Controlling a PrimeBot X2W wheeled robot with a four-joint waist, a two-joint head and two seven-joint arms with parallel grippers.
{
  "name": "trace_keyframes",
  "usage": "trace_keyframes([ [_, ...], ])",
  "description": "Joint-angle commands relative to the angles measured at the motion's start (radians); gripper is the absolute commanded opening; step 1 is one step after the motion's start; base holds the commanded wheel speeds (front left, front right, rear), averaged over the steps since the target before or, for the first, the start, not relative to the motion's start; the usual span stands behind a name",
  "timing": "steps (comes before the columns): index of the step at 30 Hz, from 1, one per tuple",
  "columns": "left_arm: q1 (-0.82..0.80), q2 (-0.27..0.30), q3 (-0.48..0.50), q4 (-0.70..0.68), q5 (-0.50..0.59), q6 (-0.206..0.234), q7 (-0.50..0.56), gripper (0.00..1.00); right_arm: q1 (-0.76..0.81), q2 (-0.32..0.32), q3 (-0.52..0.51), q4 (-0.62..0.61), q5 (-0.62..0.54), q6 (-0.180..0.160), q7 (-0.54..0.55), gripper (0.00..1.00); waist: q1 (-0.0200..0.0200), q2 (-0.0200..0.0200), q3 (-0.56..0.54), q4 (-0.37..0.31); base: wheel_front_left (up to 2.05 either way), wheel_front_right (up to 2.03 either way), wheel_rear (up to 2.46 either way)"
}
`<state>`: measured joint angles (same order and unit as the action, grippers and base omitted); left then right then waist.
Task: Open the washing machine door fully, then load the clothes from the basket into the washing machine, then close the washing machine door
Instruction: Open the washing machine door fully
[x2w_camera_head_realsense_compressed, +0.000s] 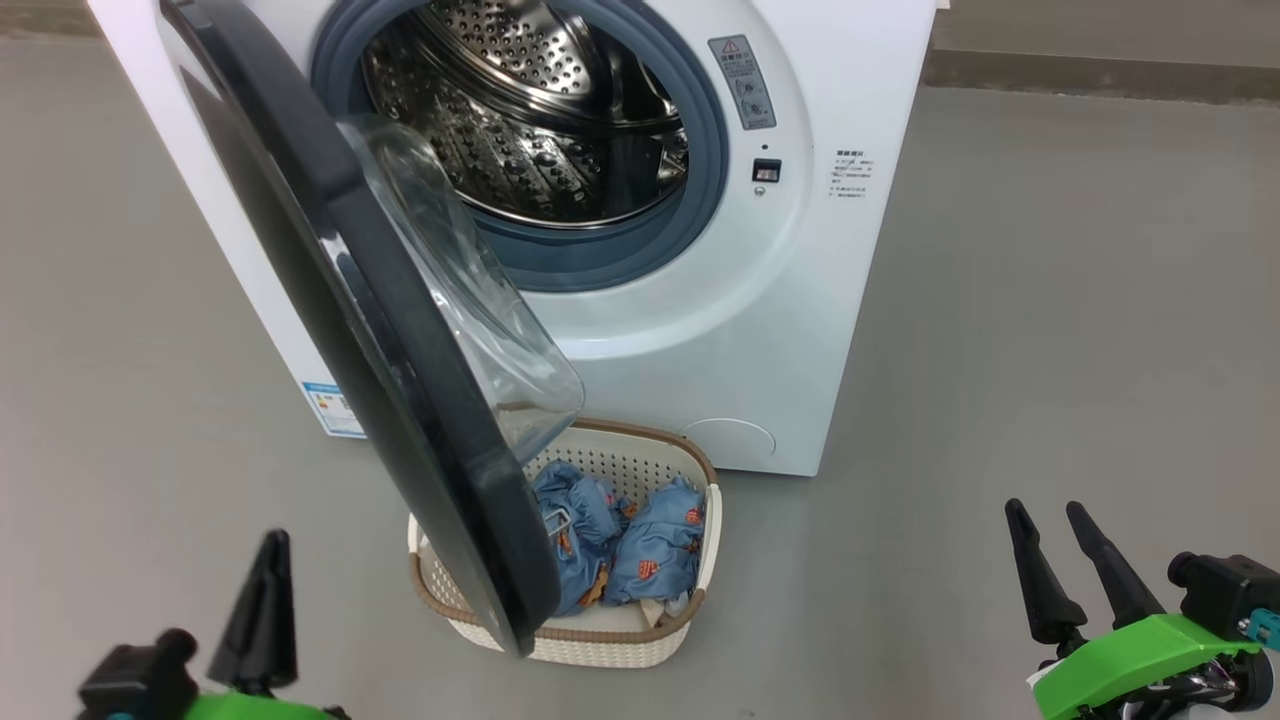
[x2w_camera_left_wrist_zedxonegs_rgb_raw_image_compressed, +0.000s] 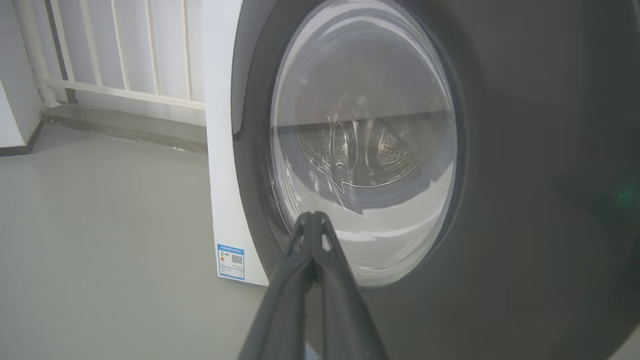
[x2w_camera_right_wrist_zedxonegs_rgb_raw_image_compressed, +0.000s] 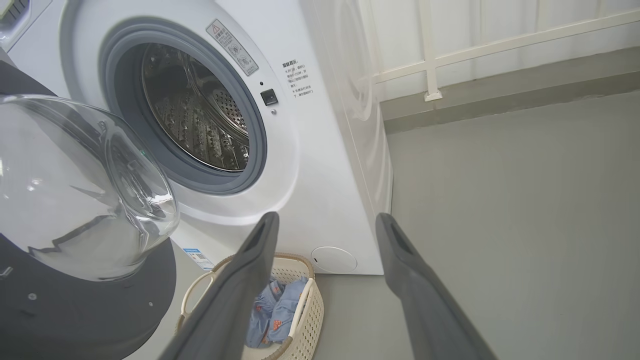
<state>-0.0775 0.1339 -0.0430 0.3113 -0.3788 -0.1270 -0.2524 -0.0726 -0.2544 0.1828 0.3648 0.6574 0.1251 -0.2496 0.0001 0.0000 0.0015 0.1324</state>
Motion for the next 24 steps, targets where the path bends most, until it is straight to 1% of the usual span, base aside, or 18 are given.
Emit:
trace_keyframes([
  [1,-0.039,0.014,0.045,-0.047,0.013,-0.004,-0.009,0.00,-0.005,-0.018,0.011,-0.028,-0.022,0.006,-0.012,1.00,-0.0001,0.0000,-0.002,0.002,0.00,0.00,0.00],
  [6,-0.052,0.008,0.076,-0.192,0.045,0.016,-0.009,0.00,-0.001,-0.019,0.006,-0.035,-0.028,0.006,-0.012,1.00,-0.0001,0.0000,-0.011,0.005,0.00,0.00,0.00],
  [8,-0.055,0.006,0.069,-0.271,0.060,0.030,-0.007,0.00,0.002,-0.020,0.006,-0.037,-0.030,0.006,-0.012,1.00,-0.0001,0.0000,-0.016,0.005,0.00,0.00,0.00],
  [11,-0.065,-0.001,0.042,-0.413,0.081,0.046,0.027,0.00,0.005,-0.020,-0.001,-0.042,-0.035,0.006,-0.012,1.00,-0.0001,0.0000,-0.019,0.004,0.00,0.00,0.00],
  [15,-0.077,-0.023,-0.038,-0.589,0.099,0.054,0.114,0.00,0.006,-0.019,-0.003,-0.046,-0.044,0.006,-0.012,1.00,-0.0001,0.0000,-0.019,-0.001,0.00,0.00,0.00],
  [18,-0.087,-0.041,-0.125,-0.663,0.105,0.051,0.183,0.00,0.004,-0.018,-0.003,-0.050,-0.054,0.006,-0.012,1.00,-0.0001,0.0000,-0.015,-0.007,0.00,0.00,0.00],
  [21,-0.097,-0.058,-0.218,-0.680,0.097,0.047,0.232,0.00,0.002,-0.019,-0.006,-0.055,-0.069,0.006,-0.012,1.00,-0.0001,0.0000,-0.012,-0.012,0.00,0.00,0.00],
  [23,-0.099,-0.067,-0.268,-0.659,0.083,0.050,0.259,0.00,0.002,-0.018,-0.008,-0.059,-0.080,0.006,-0.012,1.00,-0.0001,0.0000,-0.009,-0.015,0.00,0.00,0.00],
  [24,-0.099,-0.067,-0.268,-0.659,0.083,0.050,0.259,0.00,0.002,-0.018,-0.008,-0.059,-0.080,0.006,-0.012,1.00,-0.0001,0.0000,-0.009,-0.015,0.00,0.00,0.00],
])
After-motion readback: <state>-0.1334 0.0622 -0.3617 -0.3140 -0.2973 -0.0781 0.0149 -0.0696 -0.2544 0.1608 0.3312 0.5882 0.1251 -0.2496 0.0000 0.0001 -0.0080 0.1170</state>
